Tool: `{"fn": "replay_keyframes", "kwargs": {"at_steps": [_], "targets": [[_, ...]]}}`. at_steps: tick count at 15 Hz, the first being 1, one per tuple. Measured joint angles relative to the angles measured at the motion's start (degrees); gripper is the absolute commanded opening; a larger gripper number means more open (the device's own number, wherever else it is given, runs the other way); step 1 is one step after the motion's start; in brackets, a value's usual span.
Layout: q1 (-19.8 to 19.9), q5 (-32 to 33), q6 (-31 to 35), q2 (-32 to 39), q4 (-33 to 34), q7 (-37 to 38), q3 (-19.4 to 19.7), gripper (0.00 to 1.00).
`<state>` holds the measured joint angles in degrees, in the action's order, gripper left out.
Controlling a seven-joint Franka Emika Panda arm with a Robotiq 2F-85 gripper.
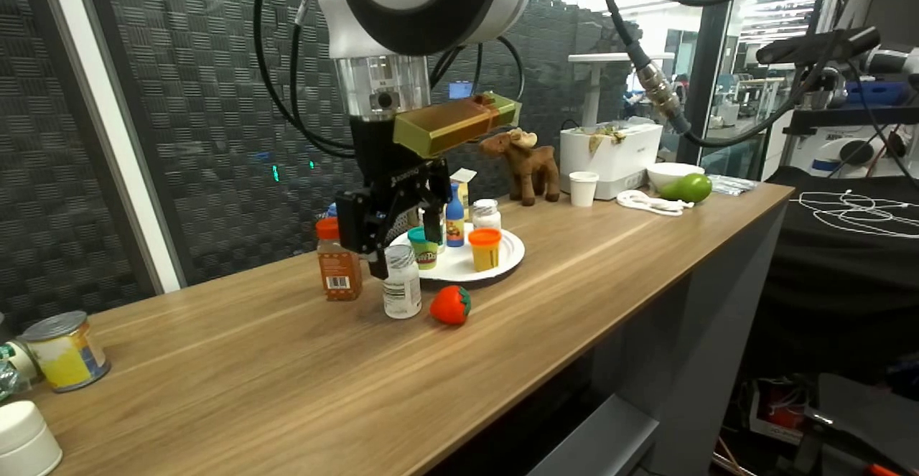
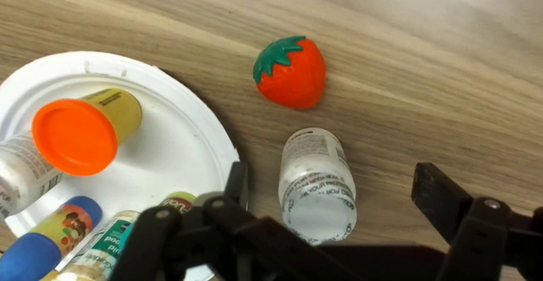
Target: Put the bottles and red plushy on the plate
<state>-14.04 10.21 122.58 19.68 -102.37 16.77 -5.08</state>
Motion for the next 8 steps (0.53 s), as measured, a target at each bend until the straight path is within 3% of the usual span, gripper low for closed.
{"fn": "replay_keyframes", "kwargs": {"at_steps": [3, 4, 5, 8], "targets": [[0.15, 0.01, 1.91, 0.00, -0.76, -0.02, 0.03, 1.00], [0.16, 0.09, 2.77, -0.01, -0.84, -0.02, 0.07, 0.75], [0.16, 0.26, 3.49, -0.02, -0.87, -0.03, 0.10, 0.74], [0.16, 0.69, 4.92, -0.03, -0.93, -0.05, 0.17, 0.51]]}}
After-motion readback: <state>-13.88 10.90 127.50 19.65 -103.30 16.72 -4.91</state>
